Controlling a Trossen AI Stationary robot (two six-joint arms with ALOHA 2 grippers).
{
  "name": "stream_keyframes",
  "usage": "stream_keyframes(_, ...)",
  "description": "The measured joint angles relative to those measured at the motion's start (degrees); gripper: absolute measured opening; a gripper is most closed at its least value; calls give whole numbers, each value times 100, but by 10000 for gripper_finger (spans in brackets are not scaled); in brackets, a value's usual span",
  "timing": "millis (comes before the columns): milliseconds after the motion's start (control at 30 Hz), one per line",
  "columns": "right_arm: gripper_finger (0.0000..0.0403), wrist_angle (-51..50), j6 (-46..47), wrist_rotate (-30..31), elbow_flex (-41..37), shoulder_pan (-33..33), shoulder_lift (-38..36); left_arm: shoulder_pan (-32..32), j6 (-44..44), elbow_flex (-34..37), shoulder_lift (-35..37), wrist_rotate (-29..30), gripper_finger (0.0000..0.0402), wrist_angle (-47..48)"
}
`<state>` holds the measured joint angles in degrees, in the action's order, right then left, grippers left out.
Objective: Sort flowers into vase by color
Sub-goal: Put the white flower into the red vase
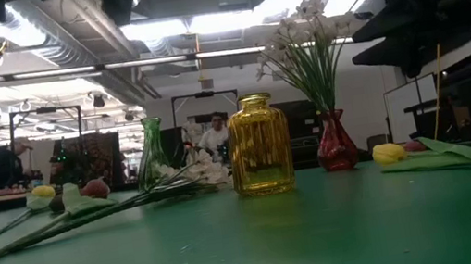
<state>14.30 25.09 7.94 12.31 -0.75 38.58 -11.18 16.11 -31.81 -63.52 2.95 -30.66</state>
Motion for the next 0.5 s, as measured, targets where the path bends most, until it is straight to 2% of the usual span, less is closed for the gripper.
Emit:
stream_keyframes(67, 218, 3, 7, -1, 1, 0, -1, 45, -43, 13, 0, 820, 61, 18)
stream_keyframes(100, 218, 5, 24, -1, 1, 0, -1, 64, -6, 25, 3, 1040, 61, 33)
stream_keyframes(200, 218, 5, 129, -1, 1, 0, -1, 102, 99, 33, 34, 1087, 61, 345)
stream_keyframes(267, 218, 3, 154, -2, 1, 0, -1, 110, -59, 33, 36, 1021, 62, 659)
stream_keyframes(333, 218, 6, 159, -3, 1, 0, -1, 120, -75, 37, 30, 690, 70, 937)
stream_keyframes(433, 218, 6, 163, -1, 1, 0, -1, 168, -17, 39, 38, -37, 98, 896)
stream_keyframes(500, 218, 7, 165, -1, 1, 0, -1, 215, -33, 37, 39, -247, 126, 904)
